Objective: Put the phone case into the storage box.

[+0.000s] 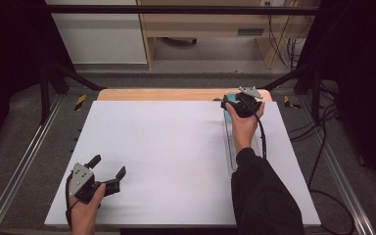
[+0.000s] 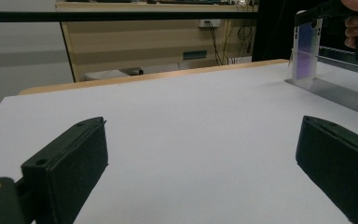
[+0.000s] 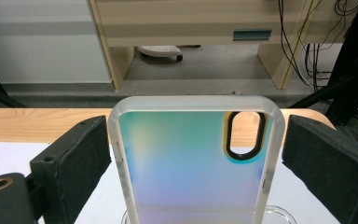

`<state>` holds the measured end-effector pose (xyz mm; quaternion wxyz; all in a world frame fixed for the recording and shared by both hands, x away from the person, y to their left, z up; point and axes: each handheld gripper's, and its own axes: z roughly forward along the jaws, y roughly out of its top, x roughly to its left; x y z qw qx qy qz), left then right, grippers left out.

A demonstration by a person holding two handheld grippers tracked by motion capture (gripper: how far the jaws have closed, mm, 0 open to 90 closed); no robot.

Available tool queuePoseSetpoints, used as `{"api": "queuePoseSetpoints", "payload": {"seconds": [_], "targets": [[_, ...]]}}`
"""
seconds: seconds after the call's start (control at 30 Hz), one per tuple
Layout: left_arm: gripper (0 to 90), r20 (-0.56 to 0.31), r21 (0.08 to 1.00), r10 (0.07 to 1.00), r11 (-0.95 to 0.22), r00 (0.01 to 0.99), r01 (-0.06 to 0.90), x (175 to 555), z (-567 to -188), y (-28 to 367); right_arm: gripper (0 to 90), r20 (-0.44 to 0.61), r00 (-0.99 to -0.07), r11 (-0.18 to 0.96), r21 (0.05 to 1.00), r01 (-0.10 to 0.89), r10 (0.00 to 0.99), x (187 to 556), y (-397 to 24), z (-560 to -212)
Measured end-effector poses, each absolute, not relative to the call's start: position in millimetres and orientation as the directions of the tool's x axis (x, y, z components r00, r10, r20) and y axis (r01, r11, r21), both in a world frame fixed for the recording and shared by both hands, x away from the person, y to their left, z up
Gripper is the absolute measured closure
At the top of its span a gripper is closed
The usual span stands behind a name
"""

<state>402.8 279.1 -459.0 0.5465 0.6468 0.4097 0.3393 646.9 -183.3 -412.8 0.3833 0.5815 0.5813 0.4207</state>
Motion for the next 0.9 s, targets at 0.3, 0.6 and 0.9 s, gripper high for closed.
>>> {"api": "queuePoseSetpoints", "payload": {"seconds": [0.3, 0.6, 0.9], "targets": [[1.8, -0.01, 0.985, 0.902, -0.065, 0.432, 0.16, 403, -459, 279, 7.4, 0.036, -0.042, -0.019, 0.938, 0.345, 0.998, 642, -180, -409], [1.8, -0.006, 0.985, 0.902, -0.069, 0.432, 0.158, 403, -458, 279, 7.1, 0.024, -0.038, -0.009, 0.938, 0.347, 0.999, 638, -182, -409], [1.7, -0.008, 0.985, 0.903, -0.067, 0.43, 0.159, 402, -459, 280, 6.8, 0.049, -0.032, -0.033, 0.928, 0.37, 0.998, 630, -186, -414]]}}
